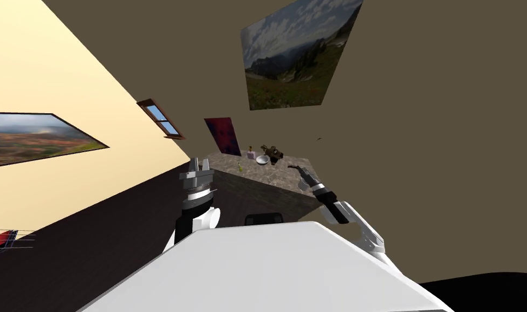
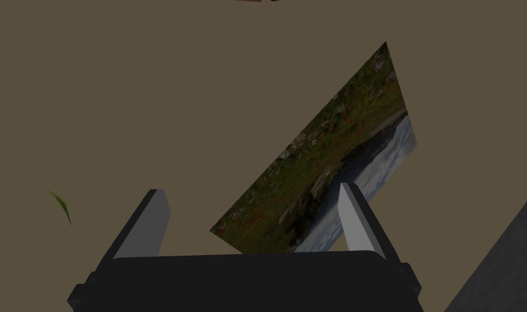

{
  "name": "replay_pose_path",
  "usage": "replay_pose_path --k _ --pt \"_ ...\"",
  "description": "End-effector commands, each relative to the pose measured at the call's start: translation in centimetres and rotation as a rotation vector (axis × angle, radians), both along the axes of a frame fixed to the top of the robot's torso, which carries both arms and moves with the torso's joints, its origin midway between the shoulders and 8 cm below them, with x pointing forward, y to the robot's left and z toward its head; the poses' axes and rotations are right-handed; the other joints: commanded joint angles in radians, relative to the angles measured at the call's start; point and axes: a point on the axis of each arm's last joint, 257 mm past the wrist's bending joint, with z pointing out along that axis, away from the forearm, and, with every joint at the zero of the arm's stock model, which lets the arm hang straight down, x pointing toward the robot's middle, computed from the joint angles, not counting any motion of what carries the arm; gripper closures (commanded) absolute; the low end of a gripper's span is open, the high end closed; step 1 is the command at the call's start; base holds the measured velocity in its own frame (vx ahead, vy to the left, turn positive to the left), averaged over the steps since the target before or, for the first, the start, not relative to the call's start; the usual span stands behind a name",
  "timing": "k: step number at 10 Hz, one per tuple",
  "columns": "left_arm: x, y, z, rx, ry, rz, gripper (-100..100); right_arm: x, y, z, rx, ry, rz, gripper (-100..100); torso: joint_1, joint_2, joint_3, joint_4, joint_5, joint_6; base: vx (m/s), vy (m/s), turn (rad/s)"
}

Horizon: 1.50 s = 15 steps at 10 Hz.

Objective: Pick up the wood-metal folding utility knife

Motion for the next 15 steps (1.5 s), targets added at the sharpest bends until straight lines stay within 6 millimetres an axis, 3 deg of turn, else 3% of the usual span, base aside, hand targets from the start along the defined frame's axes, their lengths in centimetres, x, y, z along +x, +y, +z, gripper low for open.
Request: replay_pose_path --k 1,10,15 --pt "0.0 0.0 0.0 0.0 0.0 0.0 0 0.4 -0.5 -1.2 -0.054 0.027 -0.003 -100 0.0 0.0 0.0 0.0 0.0 0.0 -0.019 0.055 0.091" --pt "0.0 0.0 0.0 0.0 0.0 0.0 0 1.8 -6.6 -8.2 -0.482 0.201 0.041 -100 -0.002 -0.001 -0.001 0.0 0.0 0.001 -0.009 0.057 0.183" --pt "0.0 0.0 0.0 0.0 0.0 0.0 0 1.4 -11.2 -12.1 -0.682 0.319 0.068 -100 -0.001 -0.002 -0.001 0.0 0.0 0.0 0.008 0.044 0.188"
